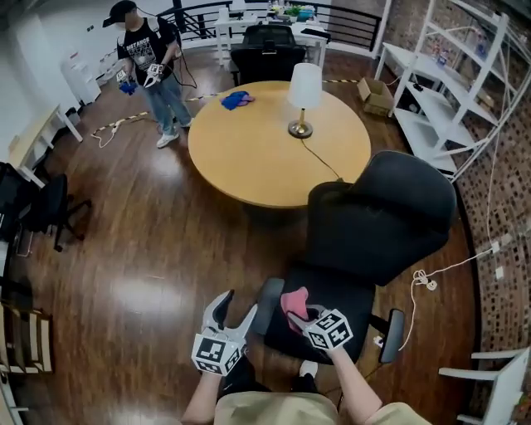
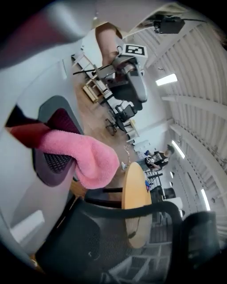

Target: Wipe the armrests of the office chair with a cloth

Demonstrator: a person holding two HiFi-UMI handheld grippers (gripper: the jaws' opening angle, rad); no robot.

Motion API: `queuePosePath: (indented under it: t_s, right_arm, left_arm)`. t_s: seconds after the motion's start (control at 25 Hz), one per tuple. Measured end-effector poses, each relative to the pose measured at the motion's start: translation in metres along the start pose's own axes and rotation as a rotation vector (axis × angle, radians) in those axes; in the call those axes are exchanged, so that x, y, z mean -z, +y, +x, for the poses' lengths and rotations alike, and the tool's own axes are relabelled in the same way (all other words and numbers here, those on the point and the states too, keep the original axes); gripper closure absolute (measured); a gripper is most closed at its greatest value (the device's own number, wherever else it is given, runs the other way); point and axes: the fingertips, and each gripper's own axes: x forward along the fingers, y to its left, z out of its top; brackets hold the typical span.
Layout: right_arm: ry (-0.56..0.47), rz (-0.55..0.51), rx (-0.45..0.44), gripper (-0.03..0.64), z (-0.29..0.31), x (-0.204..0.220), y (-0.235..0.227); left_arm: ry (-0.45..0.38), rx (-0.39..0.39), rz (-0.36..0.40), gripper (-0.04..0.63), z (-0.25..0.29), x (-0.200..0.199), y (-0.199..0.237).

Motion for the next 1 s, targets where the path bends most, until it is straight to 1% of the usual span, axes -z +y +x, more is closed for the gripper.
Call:
queuePosePath:
  t_s: [0.12, 0.2, 0.28, 0.36, 0.4, 0.52, 0.6, 0.64, 0.68, 0.76, 0.84, 0.92, 0.96, 1.0]
  right_arm:
    - [0.121, -0.067, 0.005, 0.543, 0.066, 0.004, -0.032]
    - [0.211, -0.118, 0.036, 0.543, 0.107, 0.003, -0.06]
    - [0.289, -0.178, 0.104, 0.543, 0.143, -0.003, -0.091]
    - [0.341, -0.24, 0.186, 0.541, 0.171, -0.004, -0.118]
    - [0.369, -0.269, 0.204, 0.541, 0.182, 0.001, -0.125]
    - [0.48, -0.302, 0.17, 0.541, 0.198, 0.027, -0.122]
    - [0.502, -0.316, 0.153, 0.538, 0.2, 0.039, -0.111]
    - [0.506, -0.331, 0.132, 0.538, 0.201, 0.043, -0.1]
    - [0.515, -0.342, 0.093, 0.54, 0.201, 0.048, -0.085]
    - [0.552, -0.365, -0.008, 0.54, 0.199, 0.068, -0.045]
    - [0.594, -0.404, -0.13, 0.54, 0.195, 0.094, 0.005]
    - [0.626, -0.451, -0.278, 0.54, 0.186, 0.12, 0.057]
    - [0.633, -0.477, -0.34, 0.54, 0.182, 0.133, 0.079]
    - [0.632, -0.499, -0.382, 0.54, 0.179, 0.146, 0.094]
  left_arm:
    - [0.016, -0.051, -0.05, 0.354, -0.014, 0.012, 0.04]
    - [0.029, -0.066, -0.074, 0.354, -0.021, 0.024, 0.062]
    - [0.042, -0.071, -0.097, 0.354, -0.026, 0.036, 0.08]
    - [0.055, -0.081, -0.12, 0.357, -0.032, 0.047, 0.09]
    - [0.061, -0.087, -0.127, 0.359, -0.035, 0.052, 0.094]
    - [0.071, -0.106, -0.138, 0.36, -0.043, 0.06, 0.105]
    - [0.06, -0.131, -0.147, 0.36, -0.046, 0.058, 0.112]
    - [0.051, -0.146, -0.154, 0.36, -0.047, 0.054, 0.115]
    - [0.043, -0.158, -0.162, 0.36, -0.047, 0.05, 0.118]
    - [0.033, -0.163, -0.175, 0.362, -0.047, 0.046, 0.12]
    - [0.029, -0.156, -0.172, 0.362, -0.046, 0.05, 0.119]
    - [0.025, -0.159, -0.174, 0.362, -0.045, 0.052, 0.118]
    - [0.024, -0.162, -0.178, 0.362, -0.046, 0.051, 0.117]
    - [0.025, -0.164, -0.181, 0.364, -0.047, 0.052, 0.116]
